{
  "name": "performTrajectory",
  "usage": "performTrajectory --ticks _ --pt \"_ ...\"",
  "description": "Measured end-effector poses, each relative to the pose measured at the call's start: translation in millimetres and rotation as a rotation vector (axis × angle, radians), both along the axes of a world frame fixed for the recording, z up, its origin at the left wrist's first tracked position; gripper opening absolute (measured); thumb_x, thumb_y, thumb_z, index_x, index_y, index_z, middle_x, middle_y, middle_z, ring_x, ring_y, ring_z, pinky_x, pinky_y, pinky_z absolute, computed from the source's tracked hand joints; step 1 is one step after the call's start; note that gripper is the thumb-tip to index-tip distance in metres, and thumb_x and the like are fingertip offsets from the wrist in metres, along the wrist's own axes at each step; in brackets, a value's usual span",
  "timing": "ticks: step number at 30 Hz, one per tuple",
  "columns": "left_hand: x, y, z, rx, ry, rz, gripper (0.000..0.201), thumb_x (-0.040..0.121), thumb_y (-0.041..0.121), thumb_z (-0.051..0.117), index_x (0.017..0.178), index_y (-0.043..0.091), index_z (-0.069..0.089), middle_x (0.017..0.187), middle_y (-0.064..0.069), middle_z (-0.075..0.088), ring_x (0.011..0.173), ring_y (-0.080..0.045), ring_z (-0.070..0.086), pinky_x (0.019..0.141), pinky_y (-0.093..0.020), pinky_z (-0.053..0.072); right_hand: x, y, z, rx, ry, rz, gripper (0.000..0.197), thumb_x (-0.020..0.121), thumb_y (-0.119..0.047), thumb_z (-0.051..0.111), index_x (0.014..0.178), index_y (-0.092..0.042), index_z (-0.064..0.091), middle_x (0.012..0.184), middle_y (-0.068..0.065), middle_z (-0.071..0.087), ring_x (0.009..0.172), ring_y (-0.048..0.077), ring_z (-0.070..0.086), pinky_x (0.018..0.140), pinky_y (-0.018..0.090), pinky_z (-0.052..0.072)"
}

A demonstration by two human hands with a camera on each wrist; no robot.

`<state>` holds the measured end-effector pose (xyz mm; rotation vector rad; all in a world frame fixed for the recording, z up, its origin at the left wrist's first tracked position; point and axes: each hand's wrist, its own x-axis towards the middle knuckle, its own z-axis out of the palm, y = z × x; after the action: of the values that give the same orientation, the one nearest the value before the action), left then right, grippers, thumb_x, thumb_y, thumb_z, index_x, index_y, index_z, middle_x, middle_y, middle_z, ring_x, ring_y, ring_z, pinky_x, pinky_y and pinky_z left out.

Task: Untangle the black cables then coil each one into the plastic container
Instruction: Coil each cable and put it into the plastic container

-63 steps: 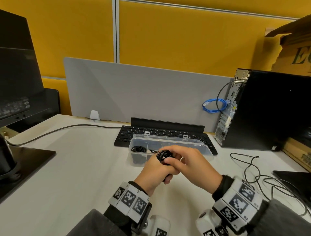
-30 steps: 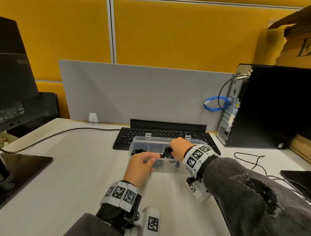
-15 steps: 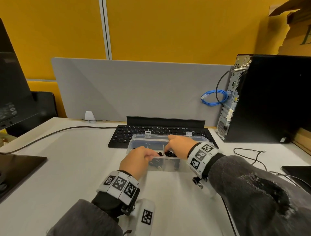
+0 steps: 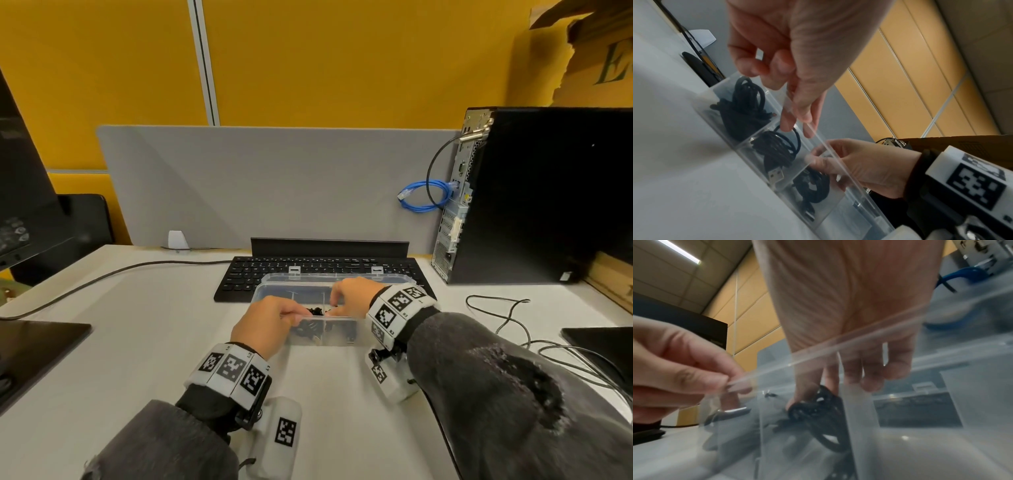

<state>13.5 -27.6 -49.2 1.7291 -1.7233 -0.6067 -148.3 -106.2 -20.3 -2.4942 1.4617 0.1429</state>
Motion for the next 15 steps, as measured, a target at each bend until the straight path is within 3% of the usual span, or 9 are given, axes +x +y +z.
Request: performTrajectory --ticks 2,5,8,10,15 --pt "1 0 0 -0.014 0.017 -0.002 0.021 0.092 0.017 0.055 0.091 0.031 0.071 0.094 0.007 0.07 0.092 -0.011 0.061 0.086 -0.027 0.046 -1 3 0 -0.036 -0.068 -0.059 0.026 0.087 -0.038 0.061 0.097 -0.015 0.055 0.111 0.004 0.062 0.102 0.022 0.057 0.085 0.031 0.044" --pt "2 0 -2 -0.031 0.044 -0.017 0.019 0.091 0.017 0.058 0.088 0.031 0.07 0.091 0.006 0.07 0.089 -0.014 0.062 0.073 -0.016 0.042 -7 4 4 -0.002 -0.157 -0.073 0.009 0.086 -0.028 0.064 0.084 -0.02 0.062 0.103 0.002 0.066 0.097 0.019 0.061 0.087 0.031 0.049" --pt "4 0 -5 -0.047 0.077 -0.025 0.022 0.09 0.016 0.059 0.082 0.034 0.068 0.088 0.007 0.07 0.087 -0.013 0.063 0.07 -0.013 0.042 -9 4 6 0.035 -0.175 -0.057 0.011 0.083 -0.019 0.067 0.073 -0.021 0.067 0.092 0.002 0.07 0.093 0.019 0.065 0.088 0.036 0.053" --pt "4 0 -4 -0.056 0.09 -0.026 0.025 0.089 0.015 0.059 0.077 0.036 0.066 0.086 0.007 0.07 0.086 -0.013 0.063 0.069 -0.013 0.041 -5 4 4 0.036 -0.134 -0.029 0.005 0.082 -0.02 0.069 0.081 -0.015 0.071 0.094 0.005 0.07 0.093 0.022 0.065 0.087 0.037 0.054" --pt "4 1 -4 -0.056 0.116 -0.022 0.026 0.088 0.015 0.061 0.076 0.037 0.066 0.085 0.005 0.071 0.086 -0.018 0.064 0.068 -0.014 0.041 2 8 7 0.064 -0.059 -0.049 0.021 0.081 -0.024 0.07 0.098 -0.011 0.071 0.107 0.007 0.068 0.099 0.024 0.063 0.09 0.036 0.051"
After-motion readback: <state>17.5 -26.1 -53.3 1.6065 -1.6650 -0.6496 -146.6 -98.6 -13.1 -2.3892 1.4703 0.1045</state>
